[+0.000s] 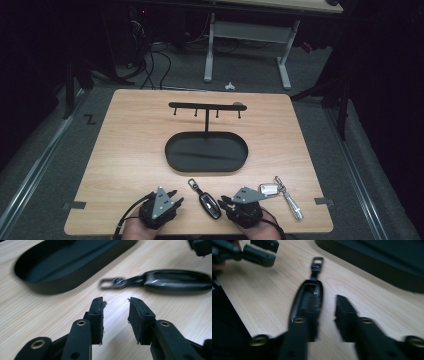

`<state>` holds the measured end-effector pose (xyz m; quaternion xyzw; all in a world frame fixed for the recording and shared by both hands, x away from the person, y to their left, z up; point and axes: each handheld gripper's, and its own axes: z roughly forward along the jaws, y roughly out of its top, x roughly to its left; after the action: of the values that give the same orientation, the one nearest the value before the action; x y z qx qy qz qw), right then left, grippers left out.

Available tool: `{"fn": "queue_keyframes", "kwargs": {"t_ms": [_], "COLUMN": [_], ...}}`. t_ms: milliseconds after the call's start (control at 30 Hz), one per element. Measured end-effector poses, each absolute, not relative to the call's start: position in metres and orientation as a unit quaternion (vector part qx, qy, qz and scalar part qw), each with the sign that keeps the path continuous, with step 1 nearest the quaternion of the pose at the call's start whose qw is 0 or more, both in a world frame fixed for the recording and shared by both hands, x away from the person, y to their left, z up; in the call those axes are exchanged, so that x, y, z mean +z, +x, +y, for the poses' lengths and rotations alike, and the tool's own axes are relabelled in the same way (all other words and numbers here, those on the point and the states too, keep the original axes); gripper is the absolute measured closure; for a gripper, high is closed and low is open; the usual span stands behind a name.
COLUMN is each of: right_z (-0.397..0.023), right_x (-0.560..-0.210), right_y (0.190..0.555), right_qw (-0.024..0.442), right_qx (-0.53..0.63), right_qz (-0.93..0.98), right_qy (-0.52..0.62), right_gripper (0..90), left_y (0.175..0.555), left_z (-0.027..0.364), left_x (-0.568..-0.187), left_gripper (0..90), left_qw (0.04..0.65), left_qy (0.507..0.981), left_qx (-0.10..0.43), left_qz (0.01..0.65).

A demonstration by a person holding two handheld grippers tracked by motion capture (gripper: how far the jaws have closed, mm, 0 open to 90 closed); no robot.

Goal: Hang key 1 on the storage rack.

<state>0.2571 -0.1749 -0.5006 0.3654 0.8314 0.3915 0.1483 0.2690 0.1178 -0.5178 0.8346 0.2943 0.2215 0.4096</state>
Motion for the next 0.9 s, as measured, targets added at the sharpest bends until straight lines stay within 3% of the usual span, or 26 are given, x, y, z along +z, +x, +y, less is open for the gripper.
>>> {"fn": "queue_keyframes", "kwargs": {"t_ms": [33,300,633,900], "right_z": [-0.166,-0.141,-0.148,-0.175], "right_x": [-0.502,-0.514,-0.522,-0.521], "right_y": [0.258,0.264,0.268,0.264], "right_qw": [0.147,0.141,0.171,0.192], "right_qx": [0.388,0.367,0.329,0.314], "right_qz": [0.839,0.859,0.865,0.850], "right_qy": [0.351,0.328,0.339,0.377], "right_gripper": [89.8,89.9,90.0,90.0], "left_y": [0.269,0.261,0.258,0.263], "left_z": [0.130,0.153,0.156,0.142], "left_x": [-0.518,-0.517,-0.513,-0.514], "left_gripper": [64.4,68.4,85.7,82.8], "left_qw": [0.411,0.414,0.416,0.414], "left_qy": [0.827,0.812,0.812,0.827], "left_qx": [0.228,0.233,0.229,0.218], "left_qz": [0.309,0.339,0.340,0.310]}}
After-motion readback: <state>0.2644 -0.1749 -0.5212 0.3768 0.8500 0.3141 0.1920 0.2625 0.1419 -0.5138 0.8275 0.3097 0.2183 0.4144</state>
